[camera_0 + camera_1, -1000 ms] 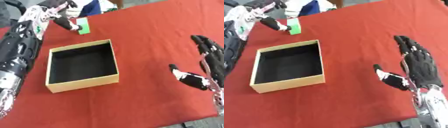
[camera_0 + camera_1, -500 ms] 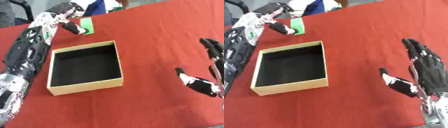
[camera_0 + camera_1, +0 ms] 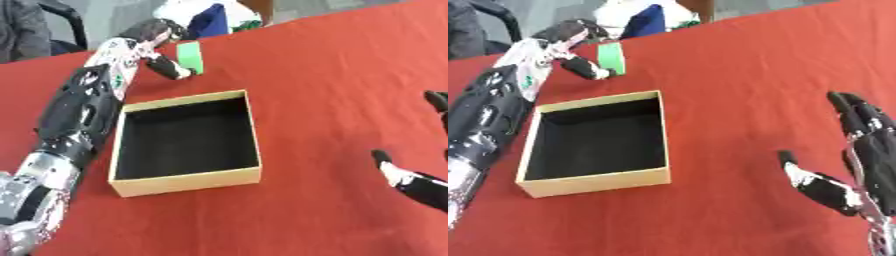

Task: Pick up objects on the table and place them in the box.

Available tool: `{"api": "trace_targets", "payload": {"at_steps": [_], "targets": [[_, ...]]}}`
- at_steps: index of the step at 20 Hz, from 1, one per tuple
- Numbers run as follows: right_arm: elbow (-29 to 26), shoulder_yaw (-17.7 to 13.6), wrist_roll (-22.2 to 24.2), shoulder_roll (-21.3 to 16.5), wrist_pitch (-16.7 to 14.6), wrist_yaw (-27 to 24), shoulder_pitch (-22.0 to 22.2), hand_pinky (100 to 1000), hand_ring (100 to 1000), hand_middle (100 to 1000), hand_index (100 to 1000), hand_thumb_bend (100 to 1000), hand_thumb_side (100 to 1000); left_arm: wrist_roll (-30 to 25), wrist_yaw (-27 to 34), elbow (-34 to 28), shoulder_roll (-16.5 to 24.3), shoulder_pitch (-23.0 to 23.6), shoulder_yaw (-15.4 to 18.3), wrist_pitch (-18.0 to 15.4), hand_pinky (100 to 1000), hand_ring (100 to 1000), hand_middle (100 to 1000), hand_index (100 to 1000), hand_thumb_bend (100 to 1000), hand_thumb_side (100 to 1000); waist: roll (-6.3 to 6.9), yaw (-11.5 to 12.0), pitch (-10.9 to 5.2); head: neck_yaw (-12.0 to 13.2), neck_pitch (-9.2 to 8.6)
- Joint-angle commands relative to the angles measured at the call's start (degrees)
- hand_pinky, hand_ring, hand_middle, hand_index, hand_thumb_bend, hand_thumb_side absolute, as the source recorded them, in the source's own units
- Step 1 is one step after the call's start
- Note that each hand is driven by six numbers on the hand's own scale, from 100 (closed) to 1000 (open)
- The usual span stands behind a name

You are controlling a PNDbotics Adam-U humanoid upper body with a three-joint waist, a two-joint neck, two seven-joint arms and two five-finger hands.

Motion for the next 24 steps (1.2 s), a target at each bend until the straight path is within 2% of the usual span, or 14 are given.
{"api": "trace_targets", "payload": {"at_steps": [1,3,6,9,13,17,24], "targets": [[-1.60,0.04,-0.26,-0.99,0.00,-0.30,-0.69,753,872,896,1000,449,557,0.10,0.15,-0.51,1.27,-0.75,0.30,0.47,794,781,744,867,419,323,-0.30,-0.02,-1.03,0.23,-0.99],[-1.59,0.05,-0.27,-1.00,-0.03,-0.35,-0.70,753,872,895,1000,450,556,0.04,0.01,-0.43,1.23,-0.60,0.31,0.70,760,724,656,838,381,247,-0.29,-0.01,-1.04,0.22,-1.03],[-1.52,0.06,-0.23,-1.00,-0.08,-0.35,-0.66,753,872,895,1000,450,556,1.90,0.04,-1.01,1.48,-0.47,0.58,1.03,689,615,511,740,320,138,-0.36,0.13,-1.19,0.14,-1.01],[-1.45,0.03,-0.20,-1.02,-0.10,-0.32,-0.59,753,872,895,1000,451,554,5.45,1.40,-1.70,1.98,-0.29,0.75,1.12,656,576,458,690,284,100,-0.45,0.39,-1.43,0.06,-0.90],[-1.30,0.03,-0.16,-1.06,-0.18,-0.25,-0.43,753,872,894,1000,449,552,7.59,5.19,-3.43,3.17,-0.09,0.17,0.14,652,570,445,679,265,100,-0.51,0.89,-1.86,0.04,-0.62],[-1.12,-0.08,-0.15,-1.20,-0.19,-0.05,-0.15,753,872,894,1000,448,550,5.76,9.92,-7.17,5.21,0.34,-1.02,-1.68,657,578,451,685,255,107,-0.58,1.81,-2.49,-0.35,0.02],[-0.67,-0.47,-0.14,-1.54,0.02,0.36,0.66,754,872,894,1000,437,547,1.48,17.21,-19.72,9.43,3.66,-5.29,-5.89,671,583,465,695,300,125,-0.77,4.63,-3.94,-3.18,1.25]]}}
